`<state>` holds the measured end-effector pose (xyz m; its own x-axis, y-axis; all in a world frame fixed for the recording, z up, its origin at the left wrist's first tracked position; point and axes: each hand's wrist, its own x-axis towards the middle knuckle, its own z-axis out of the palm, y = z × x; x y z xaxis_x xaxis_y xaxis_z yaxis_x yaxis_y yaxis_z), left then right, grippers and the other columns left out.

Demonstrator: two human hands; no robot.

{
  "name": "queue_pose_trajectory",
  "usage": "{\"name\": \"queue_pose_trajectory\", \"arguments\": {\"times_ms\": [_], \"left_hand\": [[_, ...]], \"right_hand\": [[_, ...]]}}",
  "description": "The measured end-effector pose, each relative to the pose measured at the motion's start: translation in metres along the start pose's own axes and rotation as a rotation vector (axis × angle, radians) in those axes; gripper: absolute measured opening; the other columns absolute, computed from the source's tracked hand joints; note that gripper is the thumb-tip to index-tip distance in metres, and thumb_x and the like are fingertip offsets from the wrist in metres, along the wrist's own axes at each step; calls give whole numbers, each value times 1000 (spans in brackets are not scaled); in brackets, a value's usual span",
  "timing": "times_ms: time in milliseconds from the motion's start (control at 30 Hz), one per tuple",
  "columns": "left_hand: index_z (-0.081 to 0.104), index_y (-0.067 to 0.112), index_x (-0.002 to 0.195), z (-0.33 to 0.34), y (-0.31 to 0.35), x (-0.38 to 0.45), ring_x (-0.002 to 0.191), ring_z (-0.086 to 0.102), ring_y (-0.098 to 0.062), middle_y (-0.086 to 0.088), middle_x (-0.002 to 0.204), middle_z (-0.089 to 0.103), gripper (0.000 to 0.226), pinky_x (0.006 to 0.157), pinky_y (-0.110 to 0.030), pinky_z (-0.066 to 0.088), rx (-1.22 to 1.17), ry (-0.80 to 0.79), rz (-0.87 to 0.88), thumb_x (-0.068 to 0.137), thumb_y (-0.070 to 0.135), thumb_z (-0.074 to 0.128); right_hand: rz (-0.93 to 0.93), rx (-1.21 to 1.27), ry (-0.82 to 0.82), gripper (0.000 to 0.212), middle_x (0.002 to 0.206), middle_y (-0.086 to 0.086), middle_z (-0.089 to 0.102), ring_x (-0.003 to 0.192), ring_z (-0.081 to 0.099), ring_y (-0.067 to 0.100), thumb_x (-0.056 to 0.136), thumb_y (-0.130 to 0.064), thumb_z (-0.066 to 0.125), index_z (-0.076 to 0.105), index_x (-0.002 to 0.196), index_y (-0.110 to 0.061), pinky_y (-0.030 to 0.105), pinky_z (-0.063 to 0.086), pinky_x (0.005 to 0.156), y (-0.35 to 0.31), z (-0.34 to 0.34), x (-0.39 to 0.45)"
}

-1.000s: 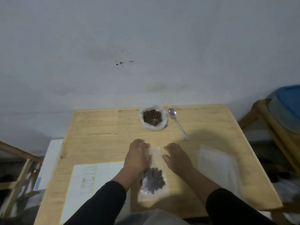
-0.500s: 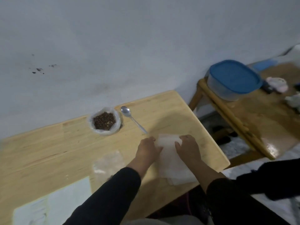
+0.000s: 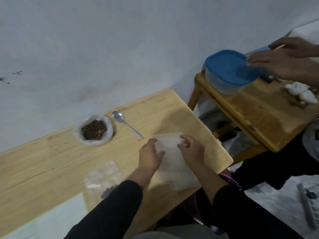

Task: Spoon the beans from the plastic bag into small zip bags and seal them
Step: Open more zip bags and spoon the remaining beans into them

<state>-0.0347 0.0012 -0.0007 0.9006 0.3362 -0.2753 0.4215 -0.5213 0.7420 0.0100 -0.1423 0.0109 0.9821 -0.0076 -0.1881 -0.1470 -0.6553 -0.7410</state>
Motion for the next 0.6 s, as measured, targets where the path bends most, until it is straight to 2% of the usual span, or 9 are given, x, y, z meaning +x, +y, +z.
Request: {"name": "queue_pose_trajectory", "arguments": {"times_ms": [67, 133, 200, 267, 333, 400, 500, 600], "left_hand": [[49, 19, 129, -15, 5, 0, 94, 60, -18, -5, 112, 62, 51, 81, -21, 44, -124, 76, 14, 83, 22, 70], [45, 21, 129, -33, 9, 2, 85, 57, -13, 2, 103, 60, 54, 75, -16, 39, -242, 166, 15, 82, 22, 71], [46, 19, 128, -56, 12, 7, 83, 57, -13, 6, 93, 58, 52, 74, -17, 37, -343, 259, -6, 83, 24, 70], [57, 18, 118, -81, 15, 11, 85, 59, -15, 7, 86, 60, 34, 71, -16, 36, -357, 334, -4, 86, 24, 66], [65, 19, 104, -106, 15, 13, 86, 61, -16, 5, 86, 64, 18, 70, -18, 38, -325, 407, 27, 87, 26, 63], [65, 21, 103, -129, 14, 12, 88, 61, -15, 6, 91, 65, 18, 76, -24, 44, -327, 491, 44, 87, 28, 63], [59, 24, 117, -161, 13, 5, 88, 54, -7, 5, 105, 55, 34, 75, -16, 40, -330, 663, 4, 85, 35, 65], [54, 26, 124, -189, 11, -8, 91, 50, -7, 4, 101, 48, 45, 84, -21, 40, -372, 796, -14, 82, 39, 68]], "right_hand": [[-50, 129, -13, 38, 111, 0, 64, 91, 55, 9, 86, -15, 61, 58, 124, -22, 10, 42, 73, -17, -2, 1], [-112, 252, -31, 49, 99, 1, 65, 89, 60, 14, 84, -14, 64, 51, 130, -24, 21, 51, 79, -39, -3, 1], [-221, 340, -59, 58, 90, 4, 65, 86, 62, 19, 82, -10, 66, 44, 134, -25, 28, 53, 82, -61, -4, 3], [-340, 336, -116, 60, 83, 4, 65, 81, 63, 20, 82, -12, 67, 44, 135, -26, 30, 54, 78, -84, -2, 6], [-441, 301, -150, 53, 70, -4, 62, 68, 60, 16, 82, -19, 66, 50, 131, -30, 30, 52, 71, -109, 3, 6], [-486, 287, -157, 41, 78, -4, 68, 70, 63, 16, 84, -20, 63, 58, 123, -31, 33, 55, 72, -134, 12, 1], [-578, 398, -174, 26, 97, -8, 72, 83, 69, 12, 87, -15, 62, 67, 112, -23, 37, 57, 79, -163, 32, -10], [-589, 448, -261, 22, 104, -10, 71, 92, 68, 7, 89, -17, 62, 69, 110, -22, 29, 55, 86, -188, 51, -21]]}}
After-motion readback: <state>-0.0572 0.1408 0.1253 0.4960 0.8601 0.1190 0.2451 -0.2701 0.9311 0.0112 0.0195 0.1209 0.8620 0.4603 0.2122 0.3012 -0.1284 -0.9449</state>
